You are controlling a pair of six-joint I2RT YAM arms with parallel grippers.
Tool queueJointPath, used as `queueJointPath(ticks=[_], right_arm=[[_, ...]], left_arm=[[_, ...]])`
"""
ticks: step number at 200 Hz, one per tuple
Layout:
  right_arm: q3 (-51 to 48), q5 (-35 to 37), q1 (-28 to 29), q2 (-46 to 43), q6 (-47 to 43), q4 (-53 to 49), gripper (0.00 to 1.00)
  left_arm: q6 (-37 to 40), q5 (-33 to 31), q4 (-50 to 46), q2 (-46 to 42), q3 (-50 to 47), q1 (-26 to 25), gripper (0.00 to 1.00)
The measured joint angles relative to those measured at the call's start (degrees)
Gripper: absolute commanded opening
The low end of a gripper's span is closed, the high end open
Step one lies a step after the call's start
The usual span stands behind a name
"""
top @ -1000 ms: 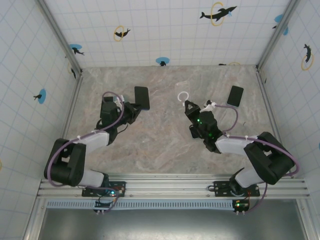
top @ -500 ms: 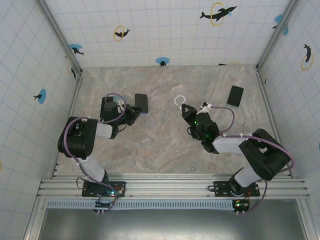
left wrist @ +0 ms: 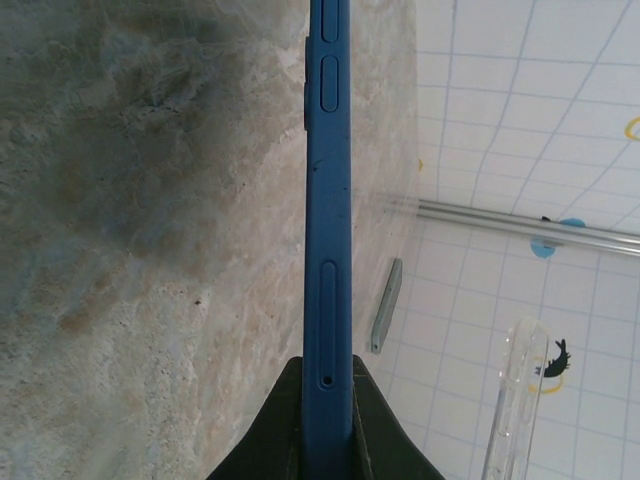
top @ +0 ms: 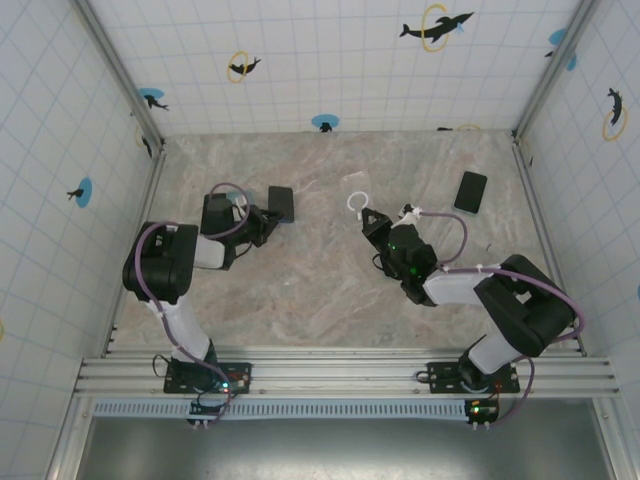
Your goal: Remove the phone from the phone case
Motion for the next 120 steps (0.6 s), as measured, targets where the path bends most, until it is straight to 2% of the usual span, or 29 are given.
queueJointPath(ticks=[63, 120], right_arm=[[0.0, -0.2, 0.0, 0.2, 0.2, 0.0, 0.00], [0.8, -0.4, 0.4, 1.7, 0.3, 0.0, 0.00]], left_arm=[[1.2, 0.6, -5.0, 1.6, 2.8, 0.0, 0.16], [5.7, 0.1, -12.2, 1.5, 4.4, 0.0, 0.33]])
